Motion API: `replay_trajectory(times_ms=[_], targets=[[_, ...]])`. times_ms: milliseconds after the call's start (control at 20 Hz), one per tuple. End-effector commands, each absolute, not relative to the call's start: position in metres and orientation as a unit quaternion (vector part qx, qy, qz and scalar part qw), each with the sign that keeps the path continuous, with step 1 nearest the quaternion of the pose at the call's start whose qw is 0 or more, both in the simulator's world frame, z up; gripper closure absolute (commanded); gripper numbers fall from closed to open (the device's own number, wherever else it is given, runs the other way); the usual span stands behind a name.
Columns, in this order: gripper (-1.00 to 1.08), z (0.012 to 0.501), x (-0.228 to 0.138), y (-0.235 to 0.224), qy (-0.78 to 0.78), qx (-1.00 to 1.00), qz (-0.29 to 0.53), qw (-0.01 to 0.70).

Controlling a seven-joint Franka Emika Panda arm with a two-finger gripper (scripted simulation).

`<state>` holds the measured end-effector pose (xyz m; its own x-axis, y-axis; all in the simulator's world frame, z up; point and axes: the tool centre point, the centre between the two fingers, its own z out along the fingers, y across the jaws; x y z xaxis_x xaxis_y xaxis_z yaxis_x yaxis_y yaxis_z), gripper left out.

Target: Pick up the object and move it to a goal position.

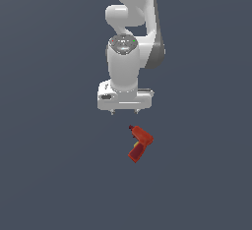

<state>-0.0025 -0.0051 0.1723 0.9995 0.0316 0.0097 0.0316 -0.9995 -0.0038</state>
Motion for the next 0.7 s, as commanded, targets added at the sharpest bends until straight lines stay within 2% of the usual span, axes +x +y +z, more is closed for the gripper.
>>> replay_trajectory(times_ms=[0,650], targets=[[-1.00,0.1723,-0.0025,-0.0051,-0.016,-1.000,-0.005,0.002],[-1.00,0.1654,-0.0060,-0.0067,-0.029,-1.000,0.005,-0.003]])
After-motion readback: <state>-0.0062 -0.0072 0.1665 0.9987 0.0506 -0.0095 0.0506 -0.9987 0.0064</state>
